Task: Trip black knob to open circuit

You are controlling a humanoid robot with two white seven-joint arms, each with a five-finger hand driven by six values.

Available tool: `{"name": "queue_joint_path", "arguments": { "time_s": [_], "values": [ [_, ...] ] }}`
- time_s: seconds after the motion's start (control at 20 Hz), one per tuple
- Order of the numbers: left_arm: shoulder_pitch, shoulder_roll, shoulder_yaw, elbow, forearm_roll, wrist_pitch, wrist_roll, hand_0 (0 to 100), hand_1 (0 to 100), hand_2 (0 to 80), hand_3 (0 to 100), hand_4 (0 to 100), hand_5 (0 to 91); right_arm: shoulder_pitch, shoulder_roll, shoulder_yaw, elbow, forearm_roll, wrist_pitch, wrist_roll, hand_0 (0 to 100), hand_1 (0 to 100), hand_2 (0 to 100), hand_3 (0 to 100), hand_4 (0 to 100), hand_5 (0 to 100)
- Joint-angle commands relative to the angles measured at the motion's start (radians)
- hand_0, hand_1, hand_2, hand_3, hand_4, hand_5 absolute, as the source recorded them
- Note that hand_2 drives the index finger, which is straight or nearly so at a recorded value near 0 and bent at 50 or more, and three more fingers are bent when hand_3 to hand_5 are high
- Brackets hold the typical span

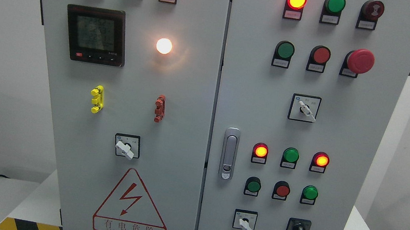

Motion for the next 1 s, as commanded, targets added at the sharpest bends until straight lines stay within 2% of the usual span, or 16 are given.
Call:
{"name": "queue_joint_path", "arguments": {
  "time_s": [0.0,0.1,0.2,0.25,0.35,0.45,0.6,0.8,0.95],
  "values": [
    [0.000,0.001,0.000,0.000,0.005,-0.001,0.000,12,39,0.0,0,0,0.0,0.086,0.032,-0.011,-0.158,-0.013,-0.196,-0.014,36,24,8,46,43,43],
    [0.000,-0.001,0.000,0.000,0.005,-0.001,0.000,12,39,0.0,0,0,0.0,0.129,0.032,-0.005,-0.230,-0.061,-0.279,-0.012,37,28,15,50,50,54],
    [0.000,0.001,0.000,0.000,0.005,-0.001,0.000,12,39,0.0,0,0,0.0,0.162,0.032,-0.005,-0.308,-0.082,-0.334,-0.012,38,31,18,53,56,61],
    [0.000,-0.001,0.000,0.000,0.005,-0.001,0.000,12,39,0.0,0,0,0.0,0.170,0.032,-0.009,-0.334,-0.082,-0.351,-0.014,38,32,20,55,60,64],
    [0.000,-0.001,0.000,0.000,0.005,-0.001,0.000,12,39,0.0,0,0,0.0,0.173,0.032,-0.014,-0.396,-0.085,-0.402,-0.012,40,37,24,62,68,78],
    [0.000,-0.001,0.000,0.000,0.005,-0.001,0.000,12,39,0.0,0,0,0.0,0.173,0.031,-0.021,-0.463,-0.098,-0.457,-0.012,41,38,27,65,73,83],
    [0.000,0.001,0.000,0.000,0.005,-0.001,0.000,12,39,0.0,0,0,0.0,0.179,0.032,-0.025,-0.609,-0.100,-0.471,-0.012,41,38,31,70,75,84],
    [0.000,-0.001,0.000,0.000,0.005,-0.001,0.000,12,39,0.0,0,0,0.0,0.186,0.032,-0.025,-0.773,-0.100,-0.473,-0.011,41,36,31,70,76,84],
    [0.000,-0.001,0.000,0.000,0.005,-0.001,0.000,12,39,0.0,0,0,0.0,0.190,0.031,-0.049,-0.908,-0.100,-0.465,-0.011,41,37,31,70,76,85]
  ]
}}
